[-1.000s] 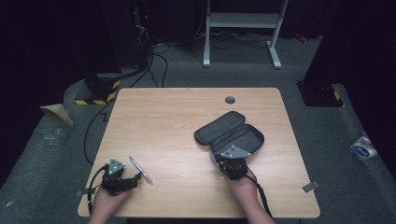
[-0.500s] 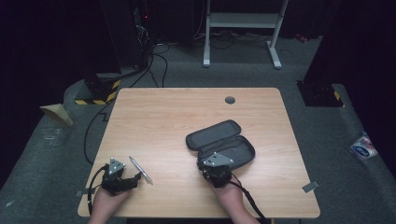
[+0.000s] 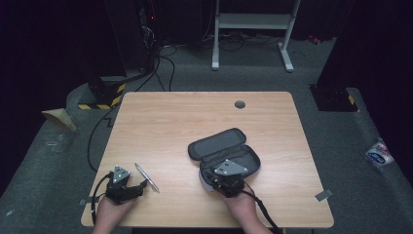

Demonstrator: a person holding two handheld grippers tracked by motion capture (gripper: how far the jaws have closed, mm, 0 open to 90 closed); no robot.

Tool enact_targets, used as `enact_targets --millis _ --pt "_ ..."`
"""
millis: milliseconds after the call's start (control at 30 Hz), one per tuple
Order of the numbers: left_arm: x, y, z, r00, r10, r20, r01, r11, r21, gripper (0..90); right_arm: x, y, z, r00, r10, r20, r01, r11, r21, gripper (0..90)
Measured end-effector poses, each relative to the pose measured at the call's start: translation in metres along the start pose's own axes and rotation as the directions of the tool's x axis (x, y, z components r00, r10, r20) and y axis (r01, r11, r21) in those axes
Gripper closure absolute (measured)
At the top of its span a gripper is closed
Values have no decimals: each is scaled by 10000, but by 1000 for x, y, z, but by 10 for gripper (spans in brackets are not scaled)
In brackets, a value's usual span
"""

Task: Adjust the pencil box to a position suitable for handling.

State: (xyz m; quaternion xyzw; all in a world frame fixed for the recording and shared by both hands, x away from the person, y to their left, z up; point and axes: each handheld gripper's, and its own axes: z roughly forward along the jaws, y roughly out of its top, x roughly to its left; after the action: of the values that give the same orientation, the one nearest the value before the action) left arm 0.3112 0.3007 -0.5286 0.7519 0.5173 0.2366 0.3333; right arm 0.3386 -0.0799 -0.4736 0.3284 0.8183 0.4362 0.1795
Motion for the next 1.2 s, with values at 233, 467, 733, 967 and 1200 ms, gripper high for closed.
enact_targets --millis 233,467,733,967,1200 --pt "-6 6 -15 9993 -361 43 363 9977 -578 430 -69 -11 -31 9831 1037 1507 -1020 9946 -188 677" --pt "-45 22 -20 9971 295 697 -219 9940 -1068 494 -115 -24 -54 9522 1624 2586 -1620 9865 -230 643" --pt "-110 39 11 9779 1508 1447 -1469 9884 -379 542 -140 -39 -57 9287 2211 2977 -2266 9738 -162 578" --pt "-132 47 36 9764 948 1940 -956 9954 -55 493 -139 -45 -45 9384 2348 2536 -2412 9705 -59 586" --pt "-142 51 40 9700 814 2291 -767 9966 -297 528 -130 -49 -45 9465 2286 2276 -2332 9724 -67 659"
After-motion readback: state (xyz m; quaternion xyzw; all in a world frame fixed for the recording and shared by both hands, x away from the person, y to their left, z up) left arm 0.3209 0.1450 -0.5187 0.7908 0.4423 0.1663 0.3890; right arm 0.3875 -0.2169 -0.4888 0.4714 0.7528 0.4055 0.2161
